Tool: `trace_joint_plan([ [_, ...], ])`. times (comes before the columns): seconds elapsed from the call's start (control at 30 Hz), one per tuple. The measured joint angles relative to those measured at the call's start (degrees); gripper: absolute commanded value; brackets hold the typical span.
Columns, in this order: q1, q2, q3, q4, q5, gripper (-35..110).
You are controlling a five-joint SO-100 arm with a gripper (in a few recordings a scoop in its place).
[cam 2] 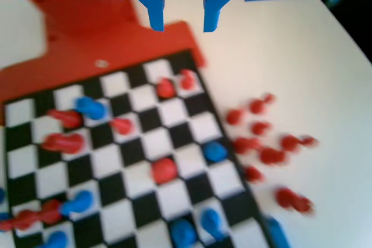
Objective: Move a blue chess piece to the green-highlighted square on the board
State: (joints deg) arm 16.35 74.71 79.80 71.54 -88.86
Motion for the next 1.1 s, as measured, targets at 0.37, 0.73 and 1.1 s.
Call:
trace_joint_plan([
  [0.37, -13.18, 0.09, 6.86, -9.58, -0.88, 11],
  [0.73, -16.52, -8.88, 3.87, -10.63, -1.93, 11],
  [1.1, -16.35, -14.41, 0.7, -10.99, -2.29, 11],
])
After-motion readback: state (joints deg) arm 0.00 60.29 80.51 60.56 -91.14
